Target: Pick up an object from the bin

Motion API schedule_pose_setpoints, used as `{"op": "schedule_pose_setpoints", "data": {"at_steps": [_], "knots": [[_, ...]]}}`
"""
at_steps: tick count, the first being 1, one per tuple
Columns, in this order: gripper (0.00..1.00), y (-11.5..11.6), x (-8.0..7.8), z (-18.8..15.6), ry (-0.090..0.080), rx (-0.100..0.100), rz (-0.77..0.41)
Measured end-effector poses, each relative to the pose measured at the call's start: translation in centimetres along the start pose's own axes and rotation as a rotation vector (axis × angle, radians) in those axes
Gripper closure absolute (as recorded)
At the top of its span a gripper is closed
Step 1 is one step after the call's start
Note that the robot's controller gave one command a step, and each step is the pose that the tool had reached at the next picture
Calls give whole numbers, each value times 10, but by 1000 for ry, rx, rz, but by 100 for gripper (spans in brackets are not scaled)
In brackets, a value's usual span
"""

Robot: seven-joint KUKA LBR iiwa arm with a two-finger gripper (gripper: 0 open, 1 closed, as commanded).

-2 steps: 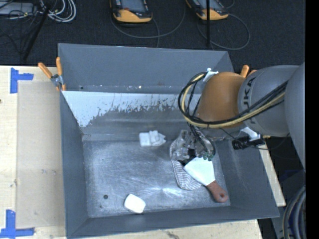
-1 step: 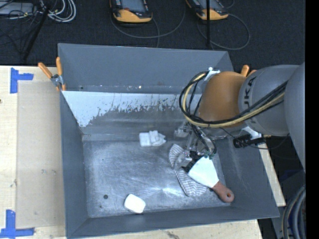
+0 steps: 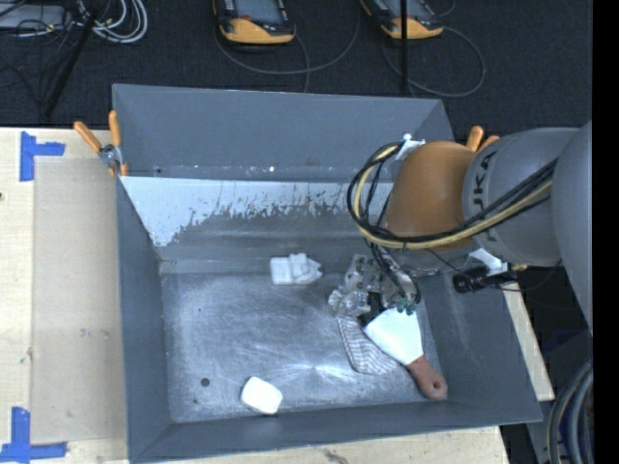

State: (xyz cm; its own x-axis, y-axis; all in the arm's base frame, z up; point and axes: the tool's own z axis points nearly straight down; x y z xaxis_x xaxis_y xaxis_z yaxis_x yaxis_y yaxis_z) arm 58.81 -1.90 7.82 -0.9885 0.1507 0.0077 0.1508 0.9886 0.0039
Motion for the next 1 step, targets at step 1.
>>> {"op": "schedule_pose_setpoints", "data": {"at_steps": [1], "knots": [[0, -1, -6, -2, -32, 0, 2]]}}
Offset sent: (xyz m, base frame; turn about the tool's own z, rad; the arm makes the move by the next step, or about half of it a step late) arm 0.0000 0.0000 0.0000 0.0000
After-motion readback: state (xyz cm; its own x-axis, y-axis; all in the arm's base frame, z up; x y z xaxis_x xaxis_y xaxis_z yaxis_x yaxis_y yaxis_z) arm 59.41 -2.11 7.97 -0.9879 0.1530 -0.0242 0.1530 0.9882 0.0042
